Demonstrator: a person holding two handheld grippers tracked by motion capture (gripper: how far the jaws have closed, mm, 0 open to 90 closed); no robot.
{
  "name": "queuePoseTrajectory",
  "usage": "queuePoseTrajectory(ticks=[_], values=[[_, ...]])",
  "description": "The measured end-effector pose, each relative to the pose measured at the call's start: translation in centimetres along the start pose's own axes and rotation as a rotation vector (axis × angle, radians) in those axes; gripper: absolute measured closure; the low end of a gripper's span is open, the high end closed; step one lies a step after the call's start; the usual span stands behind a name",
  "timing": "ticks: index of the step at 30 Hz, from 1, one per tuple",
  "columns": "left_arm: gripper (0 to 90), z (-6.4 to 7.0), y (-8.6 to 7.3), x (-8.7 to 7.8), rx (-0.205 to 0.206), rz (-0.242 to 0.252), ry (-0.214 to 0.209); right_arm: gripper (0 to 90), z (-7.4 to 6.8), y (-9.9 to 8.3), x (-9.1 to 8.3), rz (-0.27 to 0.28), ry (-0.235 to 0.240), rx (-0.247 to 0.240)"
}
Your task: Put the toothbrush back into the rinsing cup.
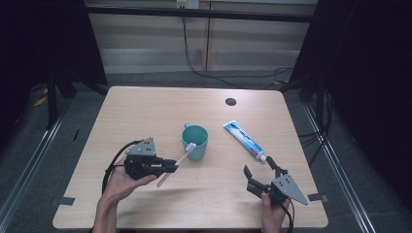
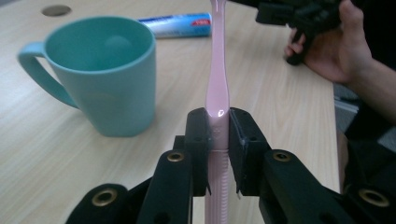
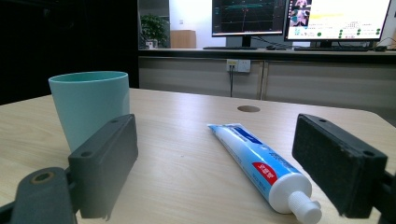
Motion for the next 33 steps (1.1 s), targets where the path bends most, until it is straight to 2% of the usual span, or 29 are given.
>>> queuePoseTrajectory(ticks=[2, 6, 10, 19, 22, 27, 29, 30, 33], values=[[78.7, -0.1, 0.2, -0.1, -0.011, 0.041, -0.004, 13.6, 0.0, 0.0, 0.0, -0.001, 0.000, 0.001], [78.7, -0.2, 0.5, -0.3, -0.017, 0.082, -0.001, 13.7, 0.0, 0.0, 0.0, 0.000, 0.000, 0.000], [78.7, -0.3, 1.0, -0.8, -0.023, 0.149, -0.001, 13.6, 0.0, 0.0, 0.0, 0.002, -0.001, -0.001], [78.7, -1.4, 2.3, -1.9, -0.071, 0.287, 0.066, 13.6, 0.0, 0.0, 0.0, 0.001, 0.001, 0.000], [78.8, -1.8, 2.9, -2.1, -0.071, 0.299, 0.093, 13.6, 0.0, 0.0, 0.0, 0.001, 0.001, 0.001], [78.8, -2.1, 4.0, -2.7, -0.065, 0.345, 0.105, 13.6, 0.0, 0.0, 0.0, 0.002, 0.002, 0.002], [78.7, -2.0, 4.3, -2.8, -0.047, 0.360, 0.111, 13.7, 0.0, 0.0, 0.0, 0.000, 0.002, 0.001], [78.7, -2.1, 4.3, -2.8, -0.035, 0.356, 0.126, 13.6, 0.0, 0.0, 0.0, 0.001, 0.002, 0.000], [78.7, -2.1, 4.7, -2.6, -0.042, 0.382, 0.157, 13.6, 0.0, 0.0, 0.0, 0.001, 0.001, 0.001]])
Point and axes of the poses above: each handheld gripper's, and its own axes: x roughly forward along the jaws, y roughly out of its top, z roughly to its right, the point moved 5 cm from there along x, roughly forward along the jaws, and after that the axes turned 4 degrees about y, right-handed, at the moved point
